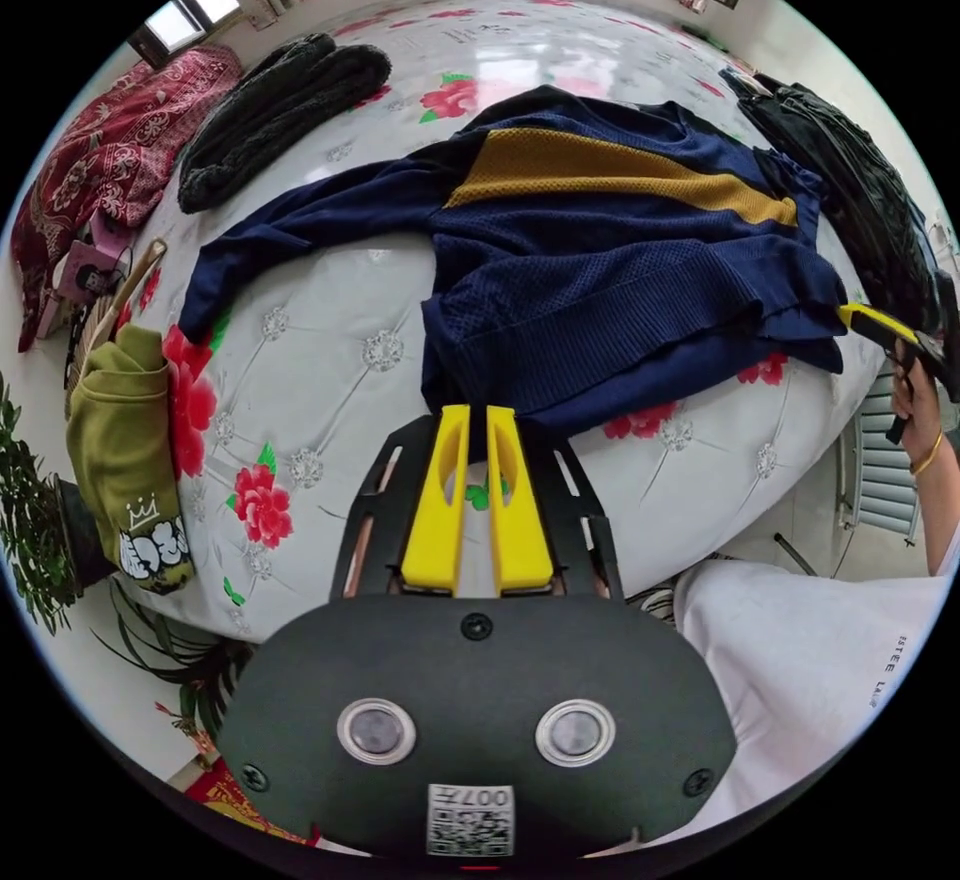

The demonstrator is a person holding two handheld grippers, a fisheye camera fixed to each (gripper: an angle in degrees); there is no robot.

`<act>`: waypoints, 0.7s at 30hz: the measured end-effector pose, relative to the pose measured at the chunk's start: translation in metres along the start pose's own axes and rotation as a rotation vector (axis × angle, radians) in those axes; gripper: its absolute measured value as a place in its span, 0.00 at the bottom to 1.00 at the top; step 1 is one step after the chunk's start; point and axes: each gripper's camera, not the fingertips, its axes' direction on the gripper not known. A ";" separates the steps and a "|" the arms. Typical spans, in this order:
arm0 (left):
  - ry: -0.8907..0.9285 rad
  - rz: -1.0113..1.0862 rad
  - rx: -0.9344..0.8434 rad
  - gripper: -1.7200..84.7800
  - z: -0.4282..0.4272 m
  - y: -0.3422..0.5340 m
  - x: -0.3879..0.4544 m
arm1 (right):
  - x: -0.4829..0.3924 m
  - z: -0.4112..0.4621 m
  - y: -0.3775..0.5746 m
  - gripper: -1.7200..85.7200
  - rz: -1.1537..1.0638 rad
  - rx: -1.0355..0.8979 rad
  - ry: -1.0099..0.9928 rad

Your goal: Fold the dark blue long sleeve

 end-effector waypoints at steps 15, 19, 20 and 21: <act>0.100 -0.076 0.087 0.02 -0.084 0.042 -0.015 | -0.011 -0.135 0.087 0.02 -0.021 0.236 -0.128; 0.125 -0.090 0.098 0.02 -0.111 0.071 -0.013 | -0.017 -0.159 0.121 0.02 -0.054 0.263 -0.138; 0.126 -0.087 0.097 0.02 -0.119 0.083 -0.012 | -0.018 -0.161 0.126 0.02 -0.056 0.261 -0.137; 0.128 -0.084 0.094 0.02 -0.123 0.091 -0.012 | -0.018 -0.164 0.137 0.02 -0.059 0.255 -0.148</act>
